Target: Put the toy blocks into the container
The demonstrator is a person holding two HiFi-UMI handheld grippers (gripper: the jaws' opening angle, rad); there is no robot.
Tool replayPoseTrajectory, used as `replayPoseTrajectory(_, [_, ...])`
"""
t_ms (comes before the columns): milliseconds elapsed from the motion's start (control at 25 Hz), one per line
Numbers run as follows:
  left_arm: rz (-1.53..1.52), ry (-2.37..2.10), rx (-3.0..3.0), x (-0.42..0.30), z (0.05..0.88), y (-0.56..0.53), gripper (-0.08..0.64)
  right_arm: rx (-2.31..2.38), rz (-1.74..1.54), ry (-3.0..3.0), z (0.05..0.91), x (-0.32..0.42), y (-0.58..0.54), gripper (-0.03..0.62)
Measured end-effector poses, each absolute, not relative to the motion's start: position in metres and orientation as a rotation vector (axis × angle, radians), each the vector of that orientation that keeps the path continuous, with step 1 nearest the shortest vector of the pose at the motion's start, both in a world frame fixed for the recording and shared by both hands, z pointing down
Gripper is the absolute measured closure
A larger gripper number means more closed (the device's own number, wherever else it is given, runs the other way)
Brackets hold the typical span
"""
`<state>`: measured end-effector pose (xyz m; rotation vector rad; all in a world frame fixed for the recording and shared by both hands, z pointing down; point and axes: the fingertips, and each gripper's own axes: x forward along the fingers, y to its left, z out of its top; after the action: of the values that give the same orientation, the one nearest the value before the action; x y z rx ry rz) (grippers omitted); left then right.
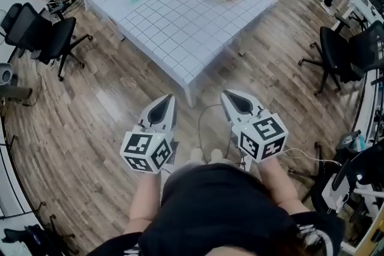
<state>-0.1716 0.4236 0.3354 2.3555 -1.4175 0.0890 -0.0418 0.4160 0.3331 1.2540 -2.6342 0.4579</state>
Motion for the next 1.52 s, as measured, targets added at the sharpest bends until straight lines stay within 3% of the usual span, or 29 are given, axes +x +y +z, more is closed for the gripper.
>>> replayPoseTrajectory(440, [0.057,-1.307,2.404,-0.205,0.333,0.414,0.548,1.282,0.509,-2.599,0.337,-0.073,0.414,0.578])
replayPoseTrajectory(800, [0.109,-1.243,2.435,-0.192,0.347,0.393,0.548,1.32,0.544,-2.554,0.349,-0.068,0.392,0.578])
replayPoseTrajectory(1520, [0.11,-1.227,2.403,-0.057,0.345,0.256,0.548,1.27,0.524,-2.574,0.355,0.051,0.259,0.578])
